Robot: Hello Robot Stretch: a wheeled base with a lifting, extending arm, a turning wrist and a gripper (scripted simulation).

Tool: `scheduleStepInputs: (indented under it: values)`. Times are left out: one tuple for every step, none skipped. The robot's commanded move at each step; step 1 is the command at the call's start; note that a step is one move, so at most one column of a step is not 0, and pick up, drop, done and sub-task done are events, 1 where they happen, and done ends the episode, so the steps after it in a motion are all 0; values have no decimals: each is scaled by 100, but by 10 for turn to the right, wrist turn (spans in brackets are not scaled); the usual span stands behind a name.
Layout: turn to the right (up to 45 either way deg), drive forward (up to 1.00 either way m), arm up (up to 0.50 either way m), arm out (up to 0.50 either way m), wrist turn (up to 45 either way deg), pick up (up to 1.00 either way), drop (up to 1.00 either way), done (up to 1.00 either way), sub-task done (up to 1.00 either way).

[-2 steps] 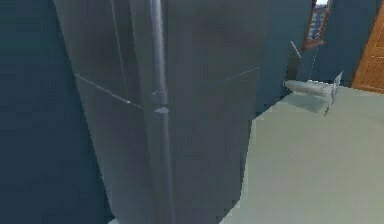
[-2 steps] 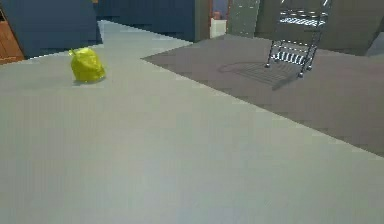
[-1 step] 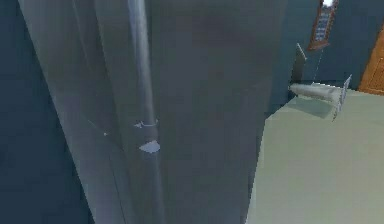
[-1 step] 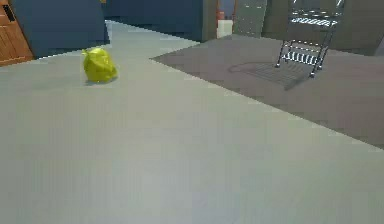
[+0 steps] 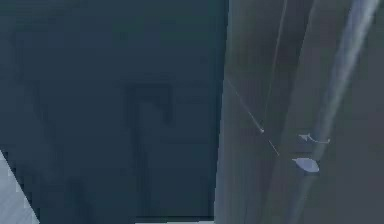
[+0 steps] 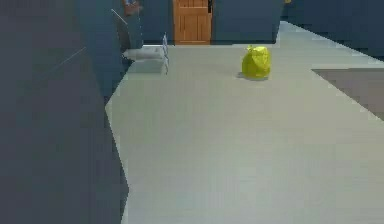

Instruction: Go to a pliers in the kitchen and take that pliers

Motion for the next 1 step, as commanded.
scheduleStepInputs:
  values:
    - [-450, 0, 0, 0, 0, 0, 0, 0, 0]
